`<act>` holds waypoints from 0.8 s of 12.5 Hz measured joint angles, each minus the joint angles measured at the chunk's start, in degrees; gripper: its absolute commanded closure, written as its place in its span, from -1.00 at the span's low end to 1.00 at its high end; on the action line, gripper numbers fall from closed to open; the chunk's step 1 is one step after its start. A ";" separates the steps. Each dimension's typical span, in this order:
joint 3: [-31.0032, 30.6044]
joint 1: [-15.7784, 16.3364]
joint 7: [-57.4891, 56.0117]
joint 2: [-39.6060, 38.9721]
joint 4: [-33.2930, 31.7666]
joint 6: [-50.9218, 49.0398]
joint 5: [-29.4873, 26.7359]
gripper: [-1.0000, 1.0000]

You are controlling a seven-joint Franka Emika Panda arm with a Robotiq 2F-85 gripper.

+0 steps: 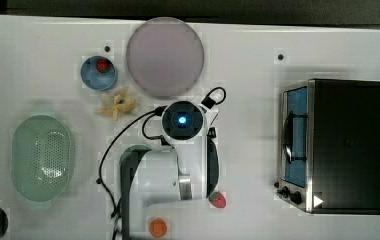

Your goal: Pick Ketchup from the table and place it in strainer.

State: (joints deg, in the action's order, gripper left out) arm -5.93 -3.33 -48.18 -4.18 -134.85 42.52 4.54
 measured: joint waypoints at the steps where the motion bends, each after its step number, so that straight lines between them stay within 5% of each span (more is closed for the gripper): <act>1: -0.56 -0.31 0.03 4.27 1.45 -4.67 -1.10 -0.26; 4: -3.75 -0.07 0.14 10.99 8.17 -11.41 -5.06 -0.26; 10: -16.73 3.32 15.92 7.72 13.09 -14.63 -9.57 -0.26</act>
State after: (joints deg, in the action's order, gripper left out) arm -22.66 -0.01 -32.26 3.55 -121.75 27.89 -5.03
